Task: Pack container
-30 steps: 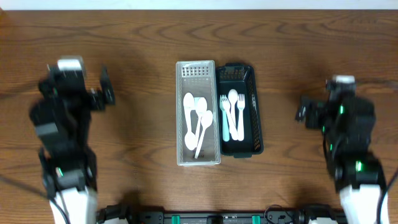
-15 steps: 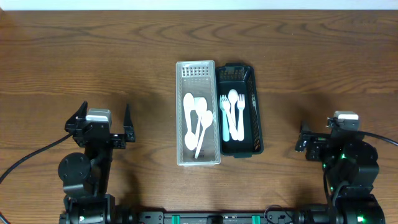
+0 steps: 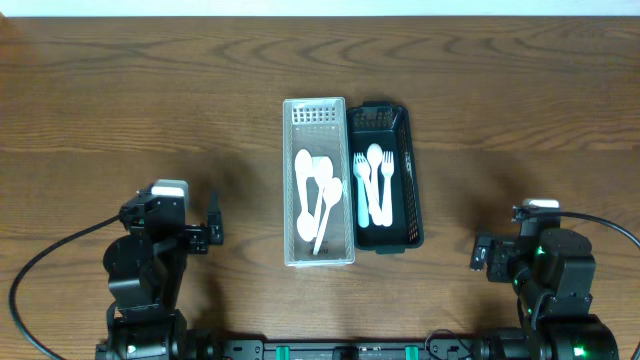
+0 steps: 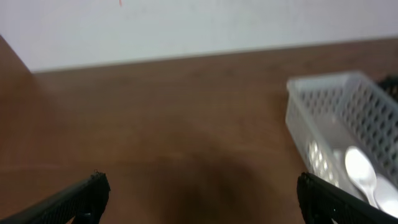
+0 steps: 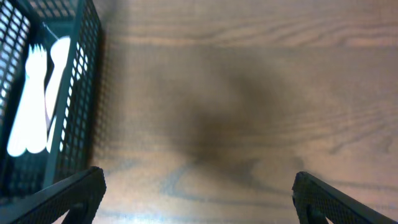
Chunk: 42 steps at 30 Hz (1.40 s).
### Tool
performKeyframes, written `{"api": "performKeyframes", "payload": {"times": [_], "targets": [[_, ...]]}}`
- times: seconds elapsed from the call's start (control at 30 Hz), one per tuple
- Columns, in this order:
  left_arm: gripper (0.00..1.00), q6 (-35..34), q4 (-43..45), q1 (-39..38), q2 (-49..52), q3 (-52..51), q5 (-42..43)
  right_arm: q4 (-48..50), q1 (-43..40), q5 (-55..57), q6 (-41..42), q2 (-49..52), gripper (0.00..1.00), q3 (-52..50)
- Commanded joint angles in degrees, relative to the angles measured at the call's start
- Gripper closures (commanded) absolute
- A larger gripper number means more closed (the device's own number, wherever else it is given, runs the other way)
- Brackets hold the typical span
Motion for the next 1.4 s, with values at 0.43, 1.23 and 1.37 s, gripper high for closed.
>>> {"api": "performKeyframes", "payload": {"times": [0.43, 1.23, 1.37], "targets": [[0.02, 0.57, -19.19, -0.17, 0.02, 0.15, 0.37, -0.57, 0.31, -0.09, -0.72, -17.07, 0.01, -3.78], [0.02, 0.57, -23.47, -0.17, 0.02, 0.15, 0.37, 46.07, 3.74, -2.60, -12.72, -27.32, 0.01, -34.16], [0.02, 0.57, -23.47, -0.17, 0.02, 0.15, 0.37, 46.18, 3.72, -2.86, -11.85, -27.30, 0.01, -34.14]]}}
